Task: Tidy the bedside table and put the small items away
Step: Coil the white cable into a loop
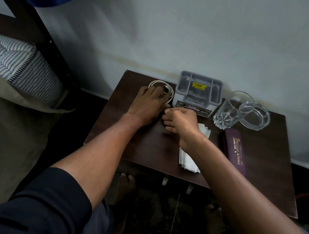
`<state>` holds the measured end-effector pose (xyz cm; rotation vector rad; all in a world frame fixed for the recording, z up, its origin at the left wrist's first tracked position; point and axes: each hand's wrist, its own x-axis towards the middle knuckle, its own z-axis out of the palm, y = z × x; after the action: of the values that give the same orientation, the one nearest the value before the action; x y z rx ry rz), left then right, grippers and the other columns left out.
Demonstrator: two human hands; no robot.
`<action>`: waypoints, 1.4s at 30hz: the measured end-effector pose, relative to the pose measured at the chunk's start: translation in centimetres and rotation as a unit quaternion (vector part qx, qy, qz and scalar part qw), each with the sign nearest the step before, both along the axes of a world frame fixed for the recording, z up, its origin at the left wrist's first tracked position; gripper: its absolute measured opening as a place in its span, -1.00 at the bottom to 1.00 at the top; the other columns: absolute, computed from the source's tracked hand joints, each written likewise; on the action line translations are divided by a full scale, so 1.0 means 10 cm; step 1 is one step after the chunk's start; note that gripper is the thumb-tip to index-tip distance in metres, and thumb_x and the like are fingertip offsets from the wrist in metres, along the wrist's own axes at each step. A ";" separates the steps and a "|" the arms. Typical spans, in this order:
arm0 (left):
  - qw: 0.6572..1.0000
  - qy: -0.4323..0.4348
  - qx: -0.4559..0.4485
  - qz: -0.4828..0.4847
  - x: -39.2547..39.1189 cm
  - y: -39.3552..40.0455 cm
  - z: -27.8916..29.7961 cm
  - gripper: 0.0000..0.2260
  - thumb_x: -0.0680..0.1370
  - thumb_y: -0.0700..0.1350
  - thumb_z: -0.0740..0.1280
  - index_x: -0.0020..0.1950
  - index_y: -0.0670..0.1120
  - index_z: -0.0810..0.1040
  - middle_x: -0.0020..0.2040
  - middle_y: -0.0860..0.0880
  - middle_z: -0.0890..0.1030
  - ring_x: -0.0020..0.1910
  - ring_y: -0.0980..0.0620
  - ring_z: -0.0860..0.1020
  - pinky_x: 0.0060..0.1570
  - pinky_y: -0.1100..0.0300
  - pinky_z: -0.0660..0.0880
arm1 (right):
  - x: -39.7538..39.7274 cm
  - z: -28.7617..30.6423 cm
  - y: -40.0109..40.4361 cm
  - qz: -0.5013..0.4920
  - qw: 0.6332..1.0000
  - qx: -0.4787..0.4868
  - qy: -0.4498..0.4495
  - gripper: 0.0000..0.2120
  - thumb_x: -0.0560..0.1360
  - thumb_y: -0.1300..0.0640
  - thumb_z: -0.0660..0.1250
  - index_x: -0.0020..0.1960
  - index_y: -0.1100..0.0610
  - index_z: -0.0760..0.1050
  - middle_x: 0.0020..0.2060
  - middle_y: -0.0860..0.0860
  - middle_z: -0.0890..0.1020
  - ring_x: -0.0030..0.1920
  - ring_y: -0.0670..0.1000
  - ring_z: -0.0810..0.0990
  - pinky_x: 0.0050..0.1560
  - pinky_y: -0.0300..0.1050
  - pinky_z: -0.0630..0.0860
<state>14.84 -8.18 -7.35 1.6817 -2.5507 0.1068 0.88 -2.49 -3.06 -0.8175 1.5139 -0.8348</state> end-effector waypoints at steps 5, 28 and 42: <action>0.997 0.036 -0.028 0.061 0.01 -0.01 -0.01 -0.53 0.71 -0.02 0.19 0.64 0.01 0.35 0.39 -0.13 0.52 0.39 -0.20 0.45 0.38 -0.10 0.28 | 0.03 0.05 0.02 0.000 1.000 0.007 -0.002 -0.86 0.61 0.31 0.31 0.01 0.18 0.65 0.14 0.34 0.72 0.11 0.29 0.74 0.11 0.06 0.63; 0.993 0.071 0.032 0.088 0.04 0.03 0.32 -0.50 0.53 0.01 0.49 0.43 -0.03 0.48 0.03 -0.07 0.75 0.15 -0.16 0.67 0.33 -0.04 0.29 | -0.15 0.09 0.07 0.001 0.999 -0.013 0.033 -0.89 0.63 0.26 0.36 0.02 0.16 0.67 0.05 0.23 0.76 -0.07 0.07 0.69 0.03 0.00 0.65; 0.931 0.306 0.184 0.081 0.16 0.36 1.05 -0.70 0.68 -0.06 0.25 -0.20 0.01 0.66 -0.27 0.01 0.67 -0.22 0.01 0.64 -0.17 0.11 0.49 | -0.06 0.21 0.14 0.089 0.876 -0.385 0.276 -0.34 0.44 0.29 0.57 0.50 0.07 0.51 0.35 0.06 0.56 0.32 0.07 0.53 0.39 -0.10 0.48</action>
<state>16.48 -4.59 3.13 1.6791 -2.0371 -0.8020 0.25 -1.12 -0.97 -1.8880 1.5369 -1.1419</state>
